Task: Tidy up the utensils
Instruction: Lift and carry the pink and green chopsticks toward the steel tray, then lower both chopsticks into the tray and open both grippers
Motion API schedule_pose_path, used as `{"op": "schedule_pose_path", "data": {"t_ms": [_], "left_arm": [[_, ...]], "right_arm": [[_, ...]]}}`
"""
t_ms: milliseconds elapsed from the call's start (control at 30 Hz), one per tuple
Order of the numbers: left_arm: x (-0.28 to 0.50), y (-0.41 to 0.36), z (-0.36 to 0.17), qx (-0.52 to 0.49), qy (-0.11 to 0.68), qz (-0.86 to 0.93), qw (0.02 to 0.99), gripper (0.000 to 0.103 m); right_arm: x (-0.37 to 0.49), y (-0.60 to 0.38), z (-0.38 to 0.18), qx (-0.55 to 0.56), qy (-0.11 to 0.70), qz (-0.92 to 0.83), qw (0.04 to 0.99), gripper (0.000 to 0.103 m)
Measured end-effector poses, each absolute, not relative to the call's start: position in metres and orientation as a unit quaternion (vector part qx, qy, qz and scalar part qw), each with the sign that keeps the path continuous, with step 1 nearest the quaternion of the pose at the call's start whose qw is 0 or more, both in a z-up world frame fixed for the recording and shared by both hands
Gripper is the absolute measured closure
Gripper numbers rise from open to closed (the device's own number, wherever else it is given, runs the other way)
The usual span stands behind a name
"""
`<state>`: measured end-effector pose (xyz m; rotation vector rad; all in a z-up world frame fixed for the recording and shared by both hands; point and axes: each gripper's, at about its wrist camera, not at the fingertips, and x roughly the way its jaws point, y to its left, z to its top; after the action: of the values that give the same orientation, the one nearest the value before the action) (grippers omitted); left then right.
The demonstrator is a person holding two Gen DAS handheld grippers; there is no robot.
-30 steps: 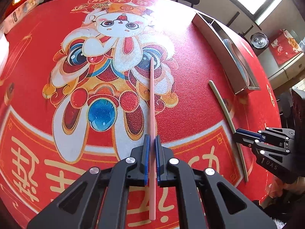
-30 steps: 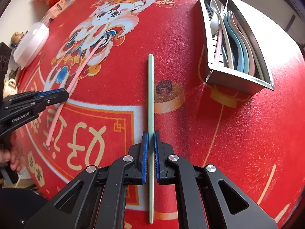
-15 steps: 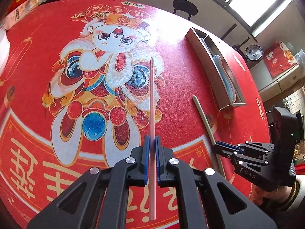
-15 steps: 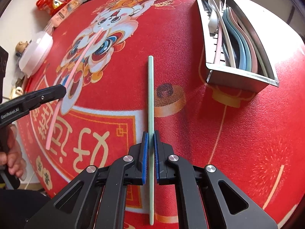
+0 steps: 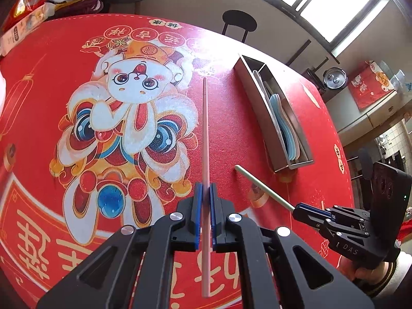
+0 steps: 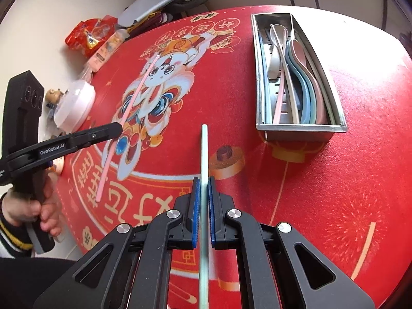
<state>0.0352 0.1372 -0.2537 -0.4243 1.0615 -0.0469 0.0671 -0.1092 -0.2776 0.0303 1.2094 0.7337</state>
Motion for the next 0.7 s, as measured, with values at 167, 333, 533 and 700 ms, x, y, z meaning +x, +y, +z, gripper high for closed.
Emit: {"op": "schedule_pose_path", "data": {"t_ms": [167, 333, 533, 700], "left_arm": [[0.038, 0.133, -0.251, -0.202, 0.502, -0.027, 0.841, 0.097], [0.046, 0.129, -0.246, -0.213, 0.498, -0.033, 0.840, 0.097], [0.072, 0.111, -0.241, -0.219, 0.494, -0.040, 0.841, 0.097], [0.109, 0.087, -0.237, -0.225, 0.493, -0.060, 0.838, 0.097]], "right_arm": [[0.072, -0.121, -0.266, 0.036, 0.543, 0.334, 0.770, 0.097], [0.085, -0.133, -0.244, 0.060, 0.520, 0.328, 0.786, 0.097], [0.116, -0.151, -0.222, 0.083, 0.492, 0.304, 0.811, 0.097], [0.153, -0.167, -0.220, 0.094, 0.487, 0.271, 0.825, 0.097]]}}
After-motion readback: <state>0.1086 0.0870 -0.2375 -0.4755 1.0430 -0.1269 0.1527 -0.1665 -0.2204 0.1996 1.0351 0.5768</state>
